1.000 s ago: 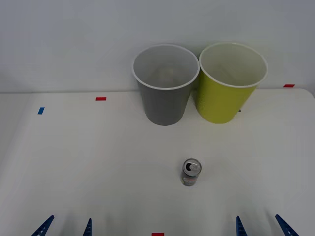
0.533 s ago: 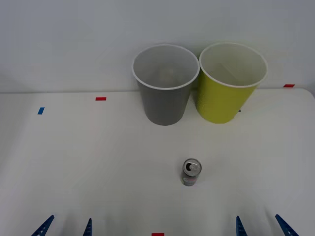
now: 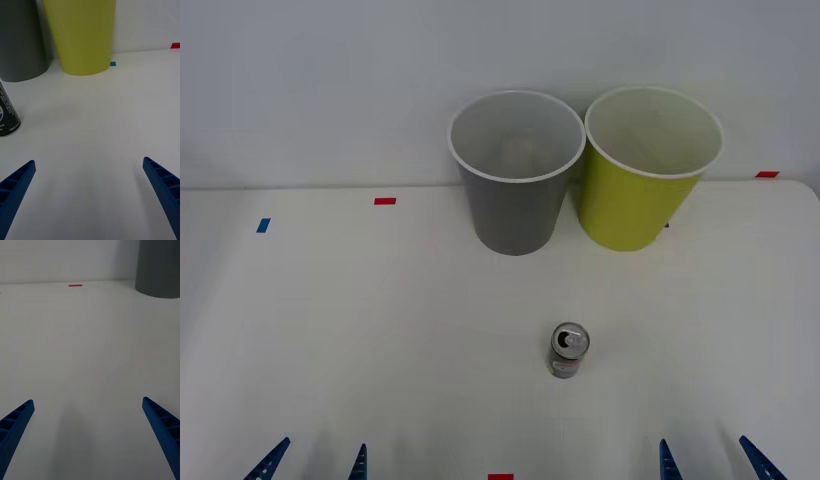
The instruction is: Put cans in the gray bin and PET bottles in the light green bin.
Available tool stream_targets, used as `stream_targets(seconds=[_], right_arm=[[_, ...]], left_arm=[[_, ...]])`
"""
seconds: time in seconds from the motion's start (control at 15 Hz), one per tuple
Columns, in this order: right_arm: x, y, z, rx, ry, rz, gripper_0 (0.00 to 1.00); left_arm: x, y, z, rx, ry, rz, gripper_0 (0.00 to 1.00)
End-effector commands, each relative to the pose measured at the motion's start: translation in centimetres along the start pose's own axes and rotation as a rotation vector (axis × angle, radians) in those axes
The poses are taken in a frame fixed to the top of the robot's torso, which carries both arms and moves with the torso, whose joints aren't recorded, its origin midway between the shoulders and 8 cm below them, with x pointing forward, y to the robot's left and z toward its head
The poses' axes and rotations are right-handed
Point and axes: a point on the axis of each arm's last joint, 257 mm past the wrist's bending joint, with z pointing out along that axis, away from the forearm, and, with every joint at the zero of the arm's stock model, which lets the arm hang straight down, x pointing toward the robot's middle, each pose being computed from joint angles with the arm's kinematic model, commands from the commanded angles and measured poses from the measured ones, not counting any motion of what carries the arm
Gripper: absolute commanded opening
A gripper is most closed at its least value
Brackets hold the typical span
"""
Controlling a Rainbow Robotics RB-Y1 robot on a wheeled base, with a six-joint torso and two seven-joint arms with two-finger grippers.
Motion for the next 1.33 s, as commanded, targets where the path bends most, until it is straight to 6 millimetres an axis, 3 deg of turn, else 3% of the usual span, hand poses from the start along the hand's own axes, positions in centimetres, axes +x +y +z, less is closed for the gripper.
stream_targets(seconds=[0.07, 0.8, 0.87, 1.07, 1.33], right_arm=[[0.0, 0.0, 0.0, 0.0, 0.0, 0.0, 1.0], [0.0, 0.0, 0.0, 0.0, 0.0, 0.0, 1.0], [1.3, -0.5, 0.1, 0.009, 0.026, -0.006, 1.0], [-0.2, -1.3, -0.3, 0.023, -0.036, -0.059, 1.0], [-0.9, 0.8, -1.1, -0.063, -0.074, -0.112, 1.0]], left_arm=[[0.0, 0.0, 0.0, 0.0, 0.0, 0.0, 1.0], [0.0, 0.0, 0.0, 0.0, 0.0, 0.0, 1.0], [0.0, 0.0, 0.0, 0.0, 0.0, 0.0, 1.0], [0.0, 0.0, 0.0, 0.0, 0.0, 0.0, 1.0], [0.0, 0.0, 0.0, 0.0, 0.0, 0.0, 1.0]])
